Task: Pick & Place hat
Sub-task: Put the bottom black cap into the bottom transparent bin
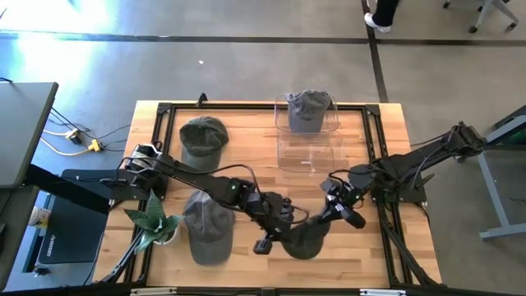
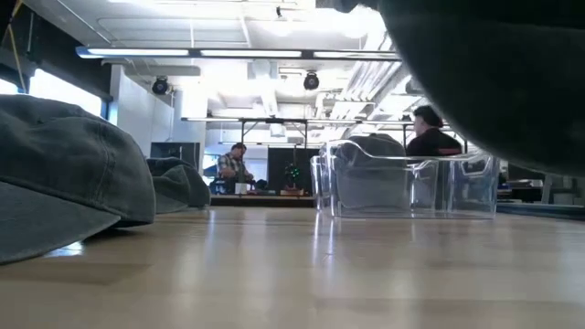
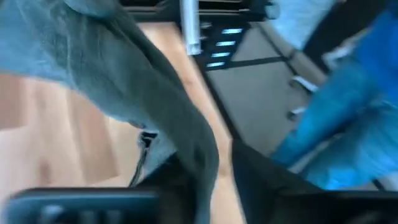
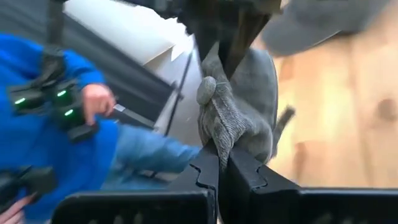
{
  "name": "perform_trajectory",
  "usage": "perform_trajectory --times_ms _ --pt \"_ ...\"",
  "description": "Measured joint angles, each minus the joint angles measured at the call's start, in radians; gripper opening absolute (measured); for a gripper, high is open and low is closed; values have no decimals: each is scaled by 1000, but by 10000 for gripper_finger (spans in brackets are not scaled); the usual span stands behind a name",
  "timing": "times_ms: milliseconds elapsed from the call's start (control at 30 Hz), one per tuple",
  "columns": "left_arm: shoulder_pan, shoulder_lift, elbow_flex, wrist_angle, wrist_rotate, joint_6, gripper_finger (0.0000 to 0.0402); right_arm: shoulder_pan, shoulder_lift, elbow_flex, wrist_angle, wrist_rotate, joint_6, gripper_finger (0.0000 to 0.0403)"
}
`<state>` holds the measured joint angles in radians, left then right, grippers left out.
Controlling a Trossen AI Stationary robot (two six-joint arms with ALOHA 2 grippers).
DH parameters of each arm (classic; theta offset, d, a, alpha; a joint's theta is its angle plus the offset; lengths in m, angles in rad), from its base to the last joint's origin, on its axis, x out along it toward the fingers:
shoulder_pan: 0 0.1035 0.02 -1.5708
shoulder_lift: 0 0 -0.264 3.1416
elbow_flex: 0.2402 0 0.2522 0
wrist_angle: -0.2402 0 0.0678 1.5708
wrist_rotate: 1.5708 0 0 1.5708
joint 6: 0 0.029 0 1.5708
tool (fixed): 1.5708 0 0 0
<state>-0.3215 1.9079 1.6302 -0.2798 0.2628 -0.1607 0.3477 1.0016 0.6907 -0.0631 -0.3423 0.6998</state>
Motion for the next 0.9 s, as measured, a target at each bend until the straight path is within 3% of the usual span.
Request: perform_trajectory --times_ms 100,267,467,667,800,900 --pt "6 0 0 0 53 1 13 13 0 0 -3 -65 8 4" --pt "9 0 0 68 69 37 15 83 0 0 1 -73 -9 40" --pt "7 0 0 103 132 24 4 127 24 0 0 -51 -245 154" --pt "8 0 0 98 141 24 2 178 94 0 -9 89 -596 265" --pt "8 0 0 98 139 26 1 193 167 0 6 177 -719 282" --pt "8 0 0 98 131 24 1 203 232 0 52 167 -766 277"
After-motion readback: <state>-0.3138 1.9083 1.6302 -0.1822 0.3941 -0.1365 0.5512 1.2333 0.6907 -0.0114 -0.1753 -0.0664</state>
